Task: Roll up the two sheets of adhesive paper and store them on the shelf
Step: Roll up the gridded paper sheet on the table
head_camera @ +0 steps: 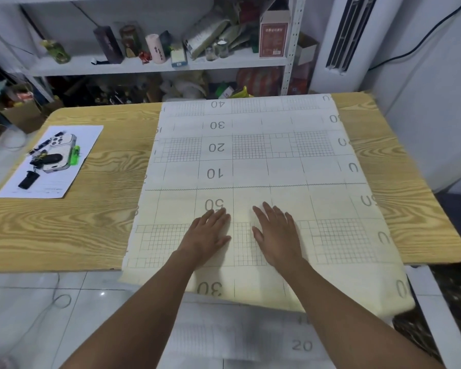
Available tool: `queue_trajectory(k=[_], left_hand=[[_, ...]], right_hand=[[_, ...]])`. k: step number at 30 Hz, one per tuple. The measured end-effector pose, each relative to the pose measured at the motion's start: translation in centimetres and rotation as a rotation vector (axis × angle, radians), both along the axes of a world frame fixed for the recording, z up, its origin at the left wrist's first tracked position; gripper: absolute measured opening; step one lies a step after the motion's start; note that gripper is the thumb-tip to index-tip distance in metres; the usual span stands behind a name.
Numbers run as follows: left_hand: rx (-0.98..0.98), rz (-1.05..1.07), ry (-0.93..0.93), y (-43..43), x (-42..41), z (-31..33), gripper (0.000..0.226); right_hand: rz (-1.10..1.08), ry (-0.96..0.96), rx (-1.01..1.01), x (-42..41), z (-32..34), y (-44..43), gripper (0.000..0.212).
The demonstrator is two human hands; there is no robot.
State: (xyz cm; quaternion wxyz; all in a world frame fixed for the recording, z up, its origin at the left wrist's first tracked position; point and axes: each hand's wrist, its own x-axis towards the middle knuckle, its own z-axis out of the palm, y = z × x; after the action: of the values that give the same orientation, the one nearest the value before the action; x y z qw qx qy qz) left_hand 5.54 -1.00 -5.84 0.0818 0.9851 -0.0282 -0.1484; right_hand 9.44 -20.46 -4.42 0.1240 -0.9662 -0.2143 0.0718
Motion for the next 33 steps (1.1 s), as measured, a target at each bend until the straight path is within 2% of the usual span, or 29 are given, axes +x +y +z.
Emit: queue_trajectory(k=[5, 12, 19, 22, 26, 29, 33], left_hand=[[-0.041, 0.036, 0.0, -0.4, 1.1, 0.5, 0.057], [-0.109, 0.065, -0.006, -0.7, 1.3, 0.8, 0.045], [-0.06, -0.033, -0.017, -1.3, -0.6, 0.8, 0.052], [-0.148, 0.027, 0.045, -1.7, -0.7, 2.2, 0.048], [-0.48, 0.141, 0.203, -1.8, -1.9, 3.6, 0.048], [-0.354, -0.035, 0.206, -2.1, -3.5, 3.7, 0.056], [-0.369, -0.069, 0.2, -2.0, -4.5, 3.9, 0.058]], right_hand=[[0.175, -0.003, 0.113, -1.8, 0.1, -1.8, 0.047], [0.142, 0.088, 0.04, -2.7, -0.6, -3.1, 0.055], [0.101, 0.141, -0.018, -1.3, -0.9, -1.6, 0.059], [0.083, 0.165, -0.02, -0.8, -0.6, -1.1, 0.058], [0.072, 0.183, -0.03, -0.3, -0.3, -1.0, 0.058], [0.056, 0.201, -0.027, -0.3, -0.1, -0.7, 0.058], [0.054, 0.221, -0.05, -0.3, 0.3, -0.5, 0.058]])
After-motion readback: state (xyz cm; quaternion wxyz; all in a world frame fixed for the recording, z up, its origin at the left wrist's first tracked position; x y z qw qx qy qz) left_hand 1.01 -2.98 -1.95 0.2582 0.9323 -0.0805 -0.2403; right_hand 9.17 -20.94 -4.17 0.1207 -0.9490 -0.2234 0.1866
